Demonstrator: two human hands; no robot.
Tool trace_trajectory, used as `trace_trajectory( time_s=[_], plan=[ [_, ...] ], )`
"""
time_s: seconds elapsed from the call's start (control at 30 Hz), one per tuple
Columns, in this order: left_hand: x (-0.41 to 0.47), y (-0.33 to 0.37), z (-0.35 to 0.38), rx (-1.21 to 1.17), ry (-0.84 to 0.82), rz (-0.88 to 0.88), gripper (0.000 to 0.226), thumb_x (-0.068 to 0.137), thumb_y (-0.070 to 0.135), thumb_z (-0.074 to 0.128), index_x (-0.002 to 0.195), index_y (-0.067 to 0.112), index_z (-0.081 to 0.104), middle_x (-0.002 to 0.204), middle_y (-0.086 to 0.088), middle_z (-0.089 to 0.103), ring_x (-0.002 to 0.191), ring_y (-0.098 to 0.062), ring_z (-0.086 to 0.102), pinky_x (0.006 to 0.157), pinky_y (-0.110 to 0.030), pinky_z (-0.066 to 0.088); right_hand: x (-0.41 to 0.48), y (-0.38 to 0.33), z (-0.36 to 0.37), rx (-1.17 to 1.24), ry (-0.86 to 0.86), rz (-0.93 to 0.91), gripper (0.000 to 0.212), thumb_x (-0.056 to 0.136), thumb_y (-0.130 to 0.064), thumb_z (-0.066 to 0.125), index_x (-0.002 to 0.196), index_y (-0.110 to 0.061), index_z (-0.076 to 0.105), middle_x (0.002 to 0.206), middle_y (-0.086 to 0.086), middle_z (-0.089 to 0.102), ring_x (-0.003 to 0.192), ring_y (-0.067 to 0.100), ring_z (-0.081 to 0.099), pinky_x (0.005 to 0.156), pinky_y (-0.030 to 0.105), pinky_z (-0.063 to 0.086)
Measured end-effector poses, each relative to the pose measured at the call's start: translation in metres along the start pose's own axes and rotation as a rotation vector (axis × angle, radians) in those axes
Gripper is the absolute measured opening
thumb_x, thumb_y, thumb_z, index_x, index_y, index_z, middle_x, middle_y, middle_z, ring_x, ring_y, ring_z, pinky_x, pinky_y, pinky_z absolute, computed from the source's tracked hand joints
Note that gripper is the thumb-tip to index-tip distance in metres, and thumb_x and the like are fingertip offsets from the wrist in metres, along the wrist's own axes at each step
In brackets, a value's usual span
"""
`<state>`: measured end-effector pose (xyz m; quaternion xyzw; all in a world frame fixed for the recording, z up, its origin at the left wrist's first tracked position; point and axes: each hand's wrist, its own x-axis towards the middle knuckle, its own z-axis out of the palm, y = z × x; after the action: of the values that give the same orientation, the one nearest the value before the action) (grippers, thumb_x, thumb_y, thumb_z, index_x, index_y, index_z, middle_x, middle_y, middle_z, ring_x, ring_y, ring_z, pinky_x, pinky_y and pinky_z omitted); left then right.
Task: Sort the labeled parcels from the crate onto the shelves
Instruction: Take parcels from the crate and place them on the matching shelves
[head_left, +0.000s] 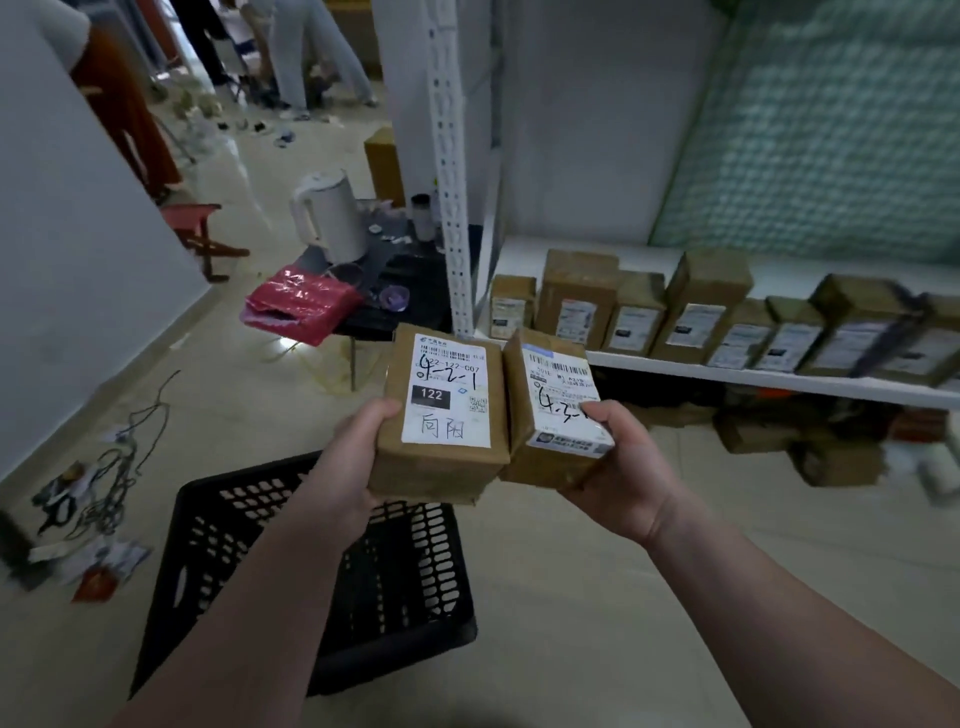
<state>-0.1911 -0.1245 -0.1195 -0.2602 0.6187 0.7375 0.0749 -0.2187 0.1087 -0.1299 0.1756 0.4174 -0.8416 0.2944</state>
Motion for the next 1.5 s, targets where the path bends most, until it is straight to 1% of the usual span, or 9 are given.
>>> trace_trajectory(
  time_s=[0.13,0.23,0.47,0.67,0.8,0.97,1.1,1.27,1.5],
  plan=[
    [0.015,-0.006,0.091,0.024,-0.053,-0.038,0.05,0.08,0.049,0.061,0.123,0.025,0.058,0.107,-0.003,0.073,0.103,-0.023,0.067,0.094,-0.045,0.051,-0.024,-0.05,-0.07,0.036,0.078,-0.05,0.034,0.091,-0.027,0.043,0.114,-0.017,0.066,0.1,0.006,0.075,0.078,0.017,0.071,0.069,0.03,0.052],
    [0.019,-0.012,0.167,0.03,-0.132,-0.067,0.045,0.085,0.047,0.061,0.123,0.025,0.057,0.105,-0.003,0.074,0.102,-0.022,0.067,0.087,-0.039,0.053,-0.042,-0.09,-0.127,0.03,0.168,-0.086,0.038,0.087,-0.029,0.045,0.117,-0.018,0.066,0.103,0.007,0.073,0.084,0.021,0.066,0.076,0.03,0.048],
    [0.024,-0.024,0.299,0.123,-0.252,-0.063,0.084,0.051,0.068,0.076,0.124,0.031,0.056,0.106,0.0,0.073,0.107,-0.025,0.064,0.101,-0.049,0.043,-0.08,-0.158,-0.223,0.044,0.297,-0.162,0.039,0.071,-0.032,0.049,0.103,-0.02,0.069,0.094,0.007,0.07,0.083,0.025,0.058,0.075,0.033,0.039],
    [0.031,-0.04,0.393,0.253,-0.402,-0.095,0.109,0.03,0.083,0.074,0.126,0.036,0.053,0.114,0.003,0.07,0.115,-0.025,0.058,0.107,-0.051,0.034,-0.106,-0.192,-0.298,0.182,0.414,-0.245,0.033,0.093,-0.045,0.047,0.103,-0.024,0.07,0.093,0.003,0.076,0.086,0.023,0.064,0.086,0.036,0.043],
    [0.047,-0.046,0.447,0.311,-0.489,-0.11,0.104,0.033,0.084,0.072,0.125,0.039,0.054,0.115,0.003,0.07,0.115,-0.023,0.057,0.107,-0.049,0.034,-0.112,-0.212,-0.34,0.236,0.459,-0.285,0.035,0.094,-0.048,0.047,0.1,-0.023,0.071,0.092,0.003,0.076,0.089,0.023,0.064,0.096,0.039,0.04],
    [0.081,-0.048,0.517,0.341,-0.57,-0.121,0.094,0.041,0.078,0.074,0.123,0.035,0.055,0.108,0.001,0.072,0.11,-0.024,0.061,0.104,-0.048,0.039,-0.109,-0.25,-0.385,0.343,0.494,-0.344,0.036,0.097,-0.04,0.047,0.117,-0.016,0.066,0.104,0.009,0.075,0.083,0.024,0.073,0.077,0.039,0.053],
    [0.118,-0.037,0.579,0.353,-0.621,-0.138,0.081,0.05,0.071,0.074,0.121,0.034,0.058,0.106,0.001,0.073,0.11,-0.025,0.061,0.104,-0.049,0.039,-0.099,-0.293,-0.419,0.362,0.507,-0.378,0.032,0.098,-0.03,0.045,0.117,-0.013,0.064,0.105,0.01,0.074,0.085,0.025,0.072,0.082,0.042,0.056],
    [0.159,-0.024,0.639,0.402,-0.652,-0.147,0.058,0.067,0.061,0.072,0.116,0.034,0.056,0.109,-0.001,0.072,0.11,-0.024,0.061,0.103,-0.048,0.042,-0.087,-0.34,-0.449,0.361,0.515,-0.402,0.034,0.082,-0.021,0.052,0.112,-0.009,0.063,0.101,0.012,0.074,0.084,0.026,0.072,0.081,0.041,0.057],
    [0.179,-0.025,0.714,0.476,-0.712,-0.154,0.056,0.074,0.053,0.067,0.125,0.03,0.059,0.103,0.002,0.074,0.103,-0.018,0.065,0.092,-0.037,0.048,-0.083,-0.375,-0.493,0.411,0.525,-0.475,0.056,0.068,-0.016,0.048,0.122,-0.009,0.057,0.098,0.013,0.074,0.078,0.026,0.074,0.061,0.036,0.061]
  ],
)
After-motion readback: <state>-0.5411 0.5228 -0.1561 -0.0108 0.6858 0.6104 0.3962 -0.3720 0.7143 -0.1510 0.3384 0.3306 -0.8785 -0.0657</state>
